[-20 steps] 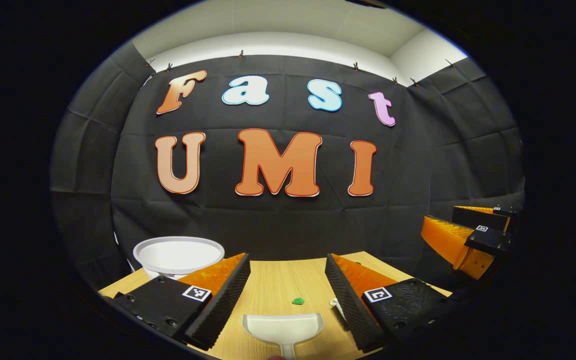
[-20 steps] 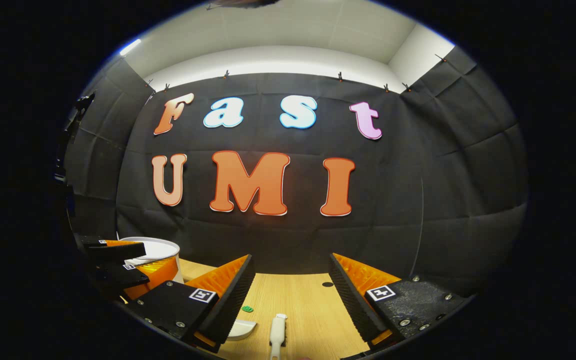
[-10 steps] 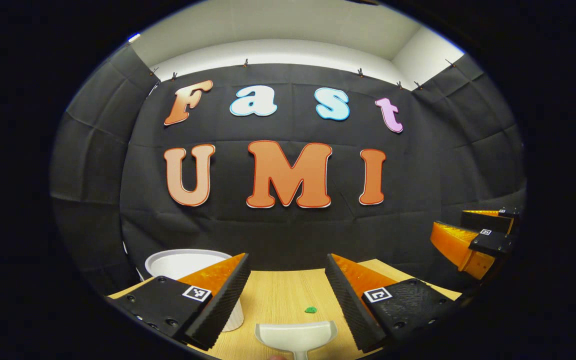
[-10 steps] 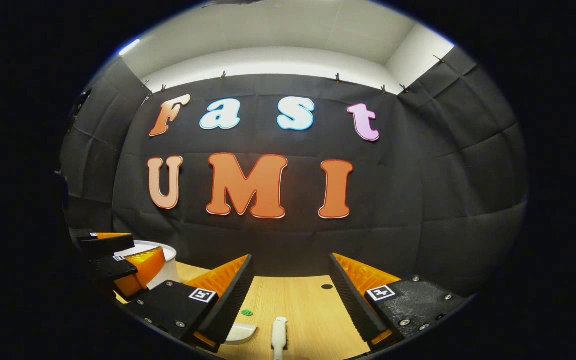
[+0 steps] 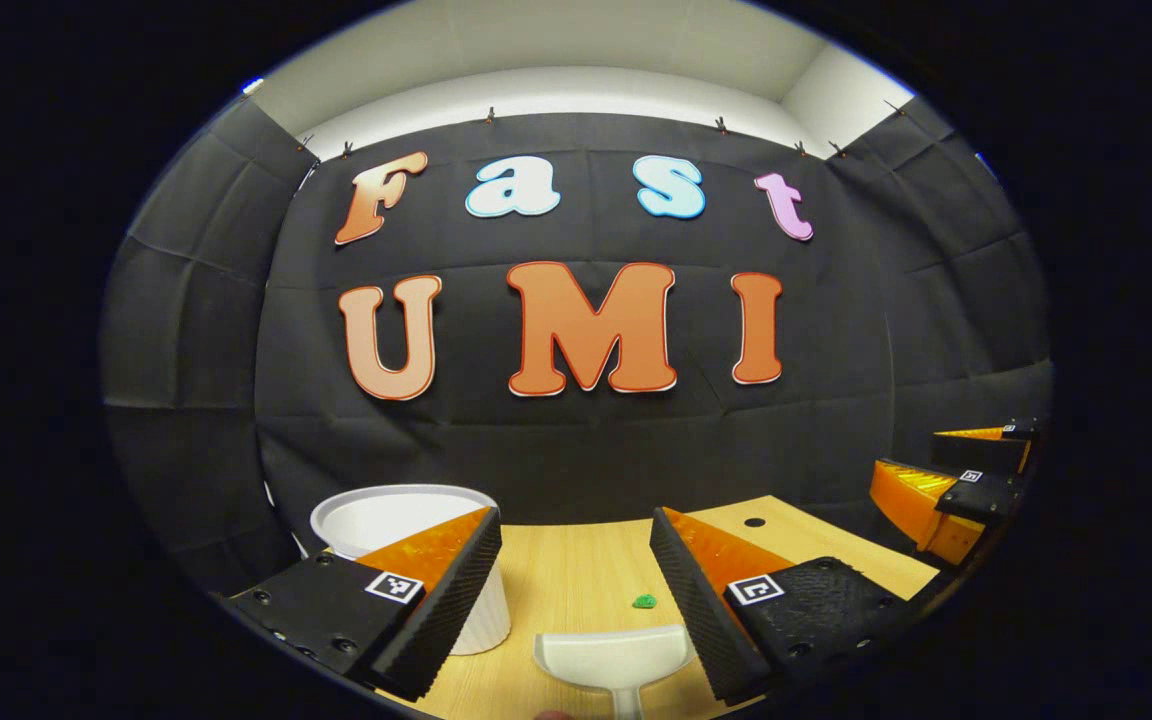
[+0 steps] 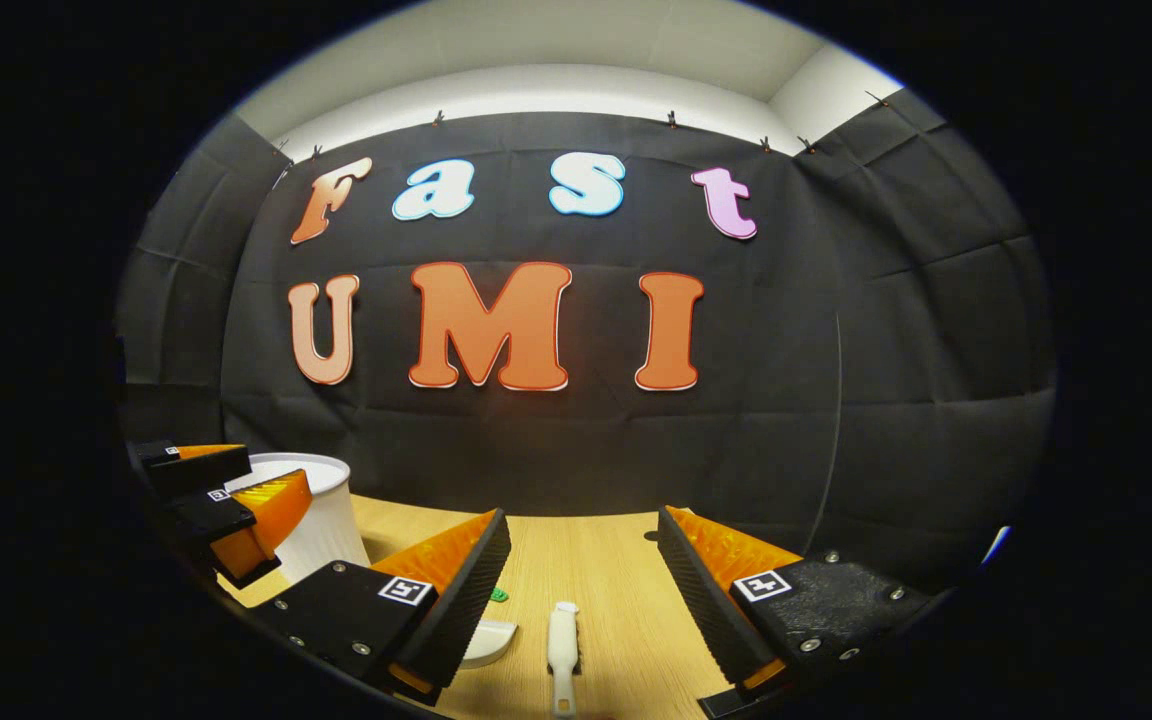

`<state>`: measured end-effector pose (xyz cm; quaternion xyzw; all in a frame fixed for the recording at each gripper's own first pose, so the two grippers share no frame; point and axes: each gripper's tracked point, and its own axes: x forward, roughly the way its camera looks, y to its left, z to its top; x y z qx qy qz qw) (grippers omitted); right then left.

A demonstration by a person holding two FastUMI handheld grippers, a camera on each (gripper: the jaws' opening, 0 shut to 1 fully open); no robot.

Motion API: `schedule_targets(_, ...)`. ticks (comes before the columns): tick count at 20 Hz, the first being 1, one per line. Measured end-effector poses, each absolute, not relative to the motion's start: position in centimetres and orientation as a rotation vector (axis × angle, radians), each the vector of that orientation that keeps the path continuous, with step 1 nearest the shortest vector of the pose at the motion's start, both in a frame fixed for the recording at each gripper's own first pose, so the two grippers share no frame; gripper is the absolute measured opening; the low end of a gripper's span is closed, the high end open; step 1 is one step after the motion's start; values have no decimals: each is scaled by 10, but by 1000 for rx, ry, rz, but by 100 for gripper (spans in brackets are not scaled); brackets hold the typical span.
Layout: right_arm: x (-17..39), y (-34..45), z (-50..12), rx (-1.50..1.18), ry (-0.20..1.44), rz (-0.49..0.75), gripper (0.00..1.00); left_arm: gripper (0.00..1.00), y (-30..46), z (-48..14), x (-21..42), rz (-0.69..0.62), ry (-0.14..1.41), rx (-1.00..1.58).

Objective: Pick up the small broom and dustpan from the desktop, sweep the trash into the dustpan with the broom, and then empty the trash into the garbage bin.

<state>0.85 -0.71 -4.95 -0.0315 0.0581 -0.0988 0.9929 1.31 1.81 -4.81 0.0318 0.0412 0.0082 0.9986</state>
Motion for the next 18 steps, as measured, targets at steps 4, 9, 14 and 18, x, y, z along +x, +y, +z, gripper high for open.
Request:
schedule_targets(4,4,4,-112,-68,289,-209,94,94,24,-112,9,-22,253,63)
schedule_targets(9,-9,1,-208,-32,623,-191,94,95,21,-198,3,-37,533,-11)
schedule_targets(14,-10,-8,-285,-9,934,-128,94,95,12,-257,-6,27,787,-32)
schedule_targets(18,-15,-7,-311,-9,1124,-78,95,99,10,-298,-32,69,1012,-51)
